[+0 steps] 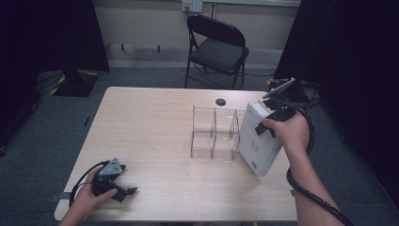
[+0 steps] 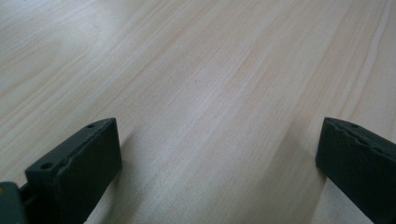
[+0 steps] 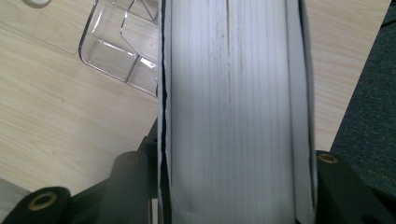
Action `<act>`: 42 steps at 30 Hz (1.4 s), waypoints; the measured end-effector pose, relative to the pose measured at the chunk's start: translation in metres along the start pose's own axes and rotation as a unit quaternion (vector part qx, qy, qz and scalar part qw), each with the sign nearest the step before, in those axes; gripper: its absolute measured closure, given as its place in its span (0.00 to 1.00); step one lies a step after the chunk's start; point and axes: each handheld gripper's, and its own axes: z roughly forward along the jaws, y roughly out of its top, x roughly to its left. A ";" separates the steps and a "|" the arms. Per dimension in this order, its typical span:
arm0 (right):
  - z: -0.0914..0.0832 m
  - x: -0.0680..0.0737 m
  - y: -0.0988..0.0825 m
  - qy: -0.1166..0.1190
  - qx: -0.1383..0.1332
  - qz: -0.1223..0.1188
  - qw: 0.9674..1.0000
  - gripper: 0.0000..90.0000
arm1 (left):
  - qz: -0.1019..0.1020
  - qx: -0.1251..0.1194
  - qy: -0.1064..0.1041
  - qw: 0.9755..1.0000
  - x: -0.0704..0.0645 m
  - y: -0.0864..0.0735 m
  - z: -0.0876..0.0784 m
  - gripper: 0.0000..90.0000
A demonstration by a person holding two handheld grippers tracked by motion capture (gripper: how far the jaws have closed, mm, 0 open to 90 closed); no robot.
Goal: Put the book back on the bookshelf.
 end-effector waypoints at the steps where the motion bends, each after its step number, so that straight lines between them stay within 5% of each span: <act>1: 0.000 0.000 0.001 -0.001 0.002 0.000 1.000 0.58 | 0.002 0.000 0.001 1.000 0.000 0.000 0.000 0.00; 42: 0.013 -0.003 0.019 -0.009 -0.009 0.044 0.999 0.58 | 0.003 0.000 0.001 1.000 0.000 0.000 0.000 0.00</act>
